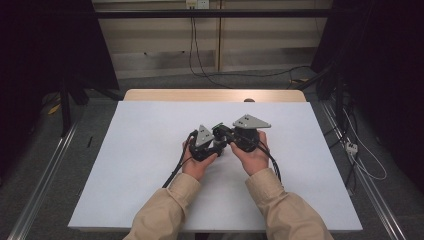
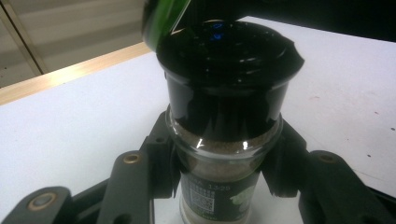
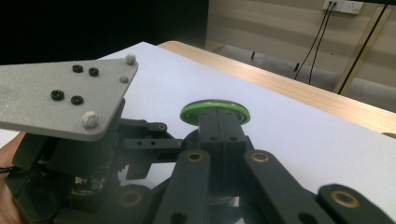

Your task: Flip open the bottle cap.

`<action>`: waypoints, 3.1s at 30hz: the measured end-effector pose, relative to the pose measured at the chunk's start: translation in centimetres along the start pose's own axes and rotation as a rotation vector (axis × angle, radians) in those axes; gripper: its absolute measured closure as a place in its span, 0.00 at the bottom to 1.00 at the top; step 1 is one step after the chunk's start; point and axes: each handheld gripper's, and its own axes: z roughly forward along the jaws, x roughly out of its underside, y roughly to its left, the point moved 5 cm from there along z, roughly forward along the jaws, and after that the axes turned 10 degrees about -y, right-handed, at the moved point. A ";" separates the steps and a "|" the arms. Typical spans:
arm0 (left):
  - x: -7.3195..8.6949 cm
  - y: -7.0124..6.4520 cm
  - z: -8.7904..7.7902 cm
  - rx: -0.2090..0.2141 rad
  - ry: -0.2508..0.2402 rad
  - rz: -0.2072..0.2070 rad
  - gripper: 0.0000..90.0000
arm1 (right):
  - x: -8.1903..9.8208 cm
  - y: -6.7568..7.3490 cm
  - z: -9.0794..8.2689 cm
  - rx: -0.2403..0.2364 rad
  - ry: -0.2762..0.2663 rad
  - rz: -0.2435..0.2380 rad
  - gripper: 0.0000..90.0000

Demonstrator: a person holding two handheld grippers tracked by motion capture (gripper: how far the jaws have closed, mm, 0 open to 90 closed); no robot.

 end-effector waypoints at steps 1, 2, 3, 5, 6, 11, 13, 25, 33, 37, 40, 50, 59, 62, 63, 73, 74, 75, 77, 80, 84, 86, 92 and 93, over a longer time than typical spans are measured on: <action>0.0 0.0 0.0 0.003 0.000 0.002 0.59 | -0.1 0.0 0.1 0.000 0.000 0.000 1.00; 0.0 0.0 0.0 0.001 0.000 0.003 0.59 | -0.1 0.0 0.1 -0.002 -0.003 0.000 1.00; 0.0 0.0 0.0 0.003 0.001 0.003 0.59 | -0.2 0.0 0.2 -0.001 -0.003 0.001 1.00; 0.0 0.0 0.0 0.003 0.000 0.003 0.59 | -0.2 0.0 0.3 -0.001 -0.006 0.001 1.00; 0.0 0.0 0.0 0.003 0.000 0.003 0.59 | -0.3 0.0 0.4 -0.002 -0.006 0.001 1.00; 0.0 0.0 0.0 0.004 0.000 0.004 0.59 | -0.5 0.0 0.7 -0.002 -0.007 -0.001 1.00; 0.0 0.0 0.0 0.005 0.000 0.002 0.59 | -0.5 0.0 0.8 -0.002 -0.008 -0.002 1.00; 0.0 0.0 0.0 0.006 0.002 0.009 0.59 | -0.8 0.1 1.3 -0.007 -0.013 -0.012 1.00; 0.0 0.0 0.0 0.005 -0.001 0.003 0.59 | -0.8 0.0 1.6 -0.006 -0.012 -0.009 1.00; 0.0 0.0 0.0 0.000 -0.002 0.005 0.59 | -0.8 0.0 1.6 -0.005 -0.012 -0.012 1.00; 0.0 0.1 0.0 0.005 -0.001 -0.007 0.59 | -1.0 -0.1 1.4 -0.006 -0.019 -0.012 1.00; -0.5 0.6 -0.5 0.005 -0.010 -0.015 0.49 | -0.9 -0.2 1.1 -0.012 -0.014 0.012 0.93; -0.9 0.9 -1.2 0.010 0.010 -0.040 0.31 | -0.9 0.0 1.0 -0.003 -0.019 0.011 0.72; -1.1 0.8 -1.6 0.023 0.023 -0.043 0.27 | -0.7 0.0 0.8 0.001 -0.026 0.017 0.62; -1.1 0.8 -1.7 0.027 0.028 -0.047 0.25 | -0.6 -0.1 0.7 -0.001 -0.029 0.021 0.59; -1.8 0.8 -3.7 0.061 0.036 -0.060 0.18 | 0.3 -0.5 -1.2 0.016 -0.039 0.052 0.32; -1.9 0.9 -3.9 0.063 0.032 -0.056 0.16 | 0.4 -0.6 -1.4 0.014 -0.045 0.056 0.30; -1.9 0.9 -4.2 0.065 0.035 -0.054 0.16 | 0.5 -0.6 -1.6 0.011 -0.036 0.063 0.28; -1.9 1.1 -4.8 0.071 0.040 -0.064 0.15 | 0.7 -0.6 -2.0 0.014 -0.047 0.058 0.26; -2.0 1.3 -5.6 0.076 0.031 -0.080 0.14 | 1.2 -0.7 -2.6 0.010 -0.045 0.050 0.23; -1.9 1.6 -6.8 0.082 0.045 -0.069 0.13 | 1.7 -0.8 -3.4 0.011 -0.040 0.048 0.19; -1.8 1.8 -7.3 0.082 0.040 -0.076 0.12 | 1.9 -0.9 -3.8 0.014 -0.040 0.046 0.18; -1.3 2.4 -8.7 0.080 0.051 -0.083 0.12 | 2.8 -1.3 -4.8 0.018 -0.037 0.049 0.16; -1.2 2.5 -9.0 0.076 0.055 -0.093 0.12 | 3.0 -1.4 -5.0 0.017 -0.030 0.047 0.16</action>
